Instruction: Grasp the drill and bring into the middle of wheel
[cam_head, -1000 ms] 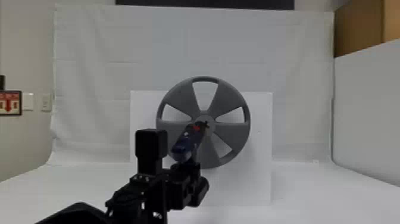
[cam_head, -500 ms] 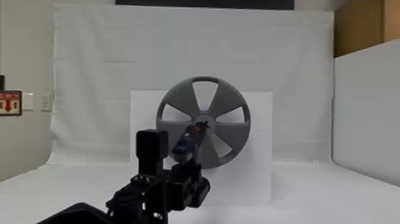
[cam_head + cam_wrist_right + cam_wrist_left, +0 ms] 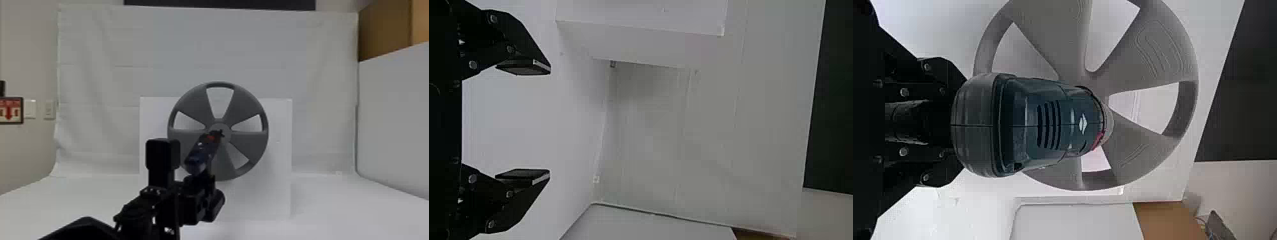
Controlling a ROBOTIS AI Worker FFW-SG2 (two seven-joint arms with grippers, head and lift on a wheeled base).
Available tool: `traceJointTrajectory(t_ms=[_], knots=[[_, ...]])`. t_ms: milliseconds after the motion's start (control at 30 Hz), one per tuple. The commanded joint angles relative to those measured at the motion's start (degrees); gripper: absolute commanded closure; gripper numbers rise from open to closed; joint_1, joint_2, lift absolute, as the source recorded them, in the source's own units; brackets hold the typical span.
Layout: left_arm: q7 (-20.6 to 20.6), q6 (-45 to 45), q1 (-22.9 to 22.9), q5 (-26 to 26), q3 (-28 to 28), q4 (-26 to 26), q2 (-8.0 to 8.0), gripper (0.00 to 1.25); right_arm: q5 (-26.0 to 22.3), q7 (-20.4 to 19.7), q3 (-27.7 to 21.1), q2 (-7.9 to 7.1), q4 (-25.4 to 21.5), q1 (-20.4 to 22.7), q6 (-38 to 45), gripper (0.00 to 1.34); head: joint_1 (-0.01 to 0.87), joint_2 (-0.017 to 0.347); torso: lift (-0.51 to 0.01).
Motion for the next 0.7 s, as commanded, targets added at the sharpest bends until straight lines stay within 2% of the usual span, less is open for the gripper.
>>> traceJointTrajectory(t_ms=[0, 667], knots=[[0.0, 0.0, 0.0, -0.1, 0.1, 0.1, -0.06, 1.22, 0.0, 0.0, -0.1, -0.02, 0.0, 0.0, 0.1, 0.52, 0.000, 0.000, -0.406], [0.0, 0.0, -0.1, -0.2, 0.1, 0.3, -0.15, 1.22, 0.0, 0.0, -0.1, -0.02, 0.0, 0.1, 0.1, 0.52, 0.000, 0.000, -0.406]])
